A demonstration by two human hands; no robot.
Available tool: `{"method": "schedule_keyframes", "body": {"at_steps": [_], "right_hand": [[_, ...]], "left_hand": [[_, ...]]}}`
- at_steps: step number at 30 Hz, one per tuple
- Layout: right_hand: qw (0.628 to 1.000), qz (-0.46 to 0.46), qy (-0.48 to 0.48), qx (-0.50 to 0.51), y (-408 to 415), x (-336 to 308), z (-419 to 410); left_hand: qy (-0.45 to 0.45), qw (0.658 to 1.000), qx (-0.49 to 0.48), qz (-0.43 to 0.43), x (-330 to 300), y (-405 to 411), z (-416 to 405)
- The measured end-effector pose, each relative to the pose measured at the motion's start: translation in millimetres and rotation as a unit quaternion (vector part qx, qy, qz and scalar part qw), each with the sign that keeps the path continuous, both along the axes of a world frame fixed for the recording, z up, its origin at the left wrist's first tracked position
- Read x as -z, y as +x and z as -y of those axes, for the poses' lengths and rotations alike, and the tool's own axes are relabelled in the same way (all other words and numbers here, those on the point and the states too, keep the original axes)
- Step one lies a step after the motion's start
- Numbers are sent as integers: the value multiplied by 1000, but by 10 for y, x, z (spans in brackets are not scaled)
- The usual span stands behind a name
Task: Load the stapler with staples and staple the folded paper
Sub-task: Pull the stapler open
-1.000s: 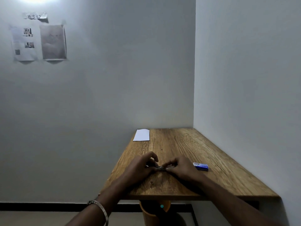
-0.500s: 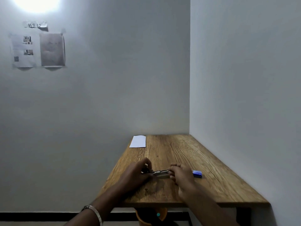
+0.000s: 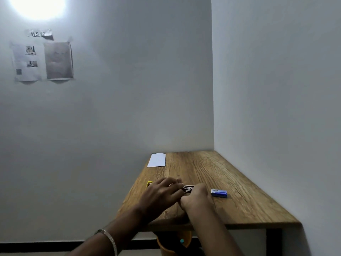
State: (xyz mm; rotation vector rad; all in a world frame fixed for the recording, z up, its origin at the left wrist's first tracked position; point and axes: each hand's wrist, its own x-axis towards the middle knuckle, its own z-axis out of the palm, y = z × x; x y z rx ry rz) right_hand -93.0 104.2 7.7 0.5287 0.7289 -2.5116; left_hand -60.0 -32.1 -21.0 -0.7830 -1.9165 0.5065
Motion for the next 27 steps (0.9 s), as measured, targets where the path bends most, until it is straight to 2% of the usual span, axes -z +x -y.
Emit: {"method": "schedule_keyframes", "body": {"at_steps": [4, 8, 12, 17, 21, 25, 27], "right_hand": [[999, -35, -13, -17, -38, 40, 40], [995, -91, -11, -30, -155, 57, 4], [985, -159, 36, -63, -272, 69, -67], [961, -206, 139, -123, -412, 53, -204], [912, -228, 285, -189, -525, 22, -342], [862, -258, 379, -214, -695, -11, -491], [815, -306, 451, -198, -787, -62, -597]], "left_hand": [[34, 999, -27, 28, -32, 19, -4], [159, 983, -48, 74, -78, 34, -83], [346, 926, -53, 139, -104, -25, -87], [476, 850, -7, 225, -91, -133, -15], [525, 800, 13, 292, -21, -189, 68], [538, 772, 24, 337, 24, -238, 145], [531, 767, 15, 361, 46, -279, 197]]}}
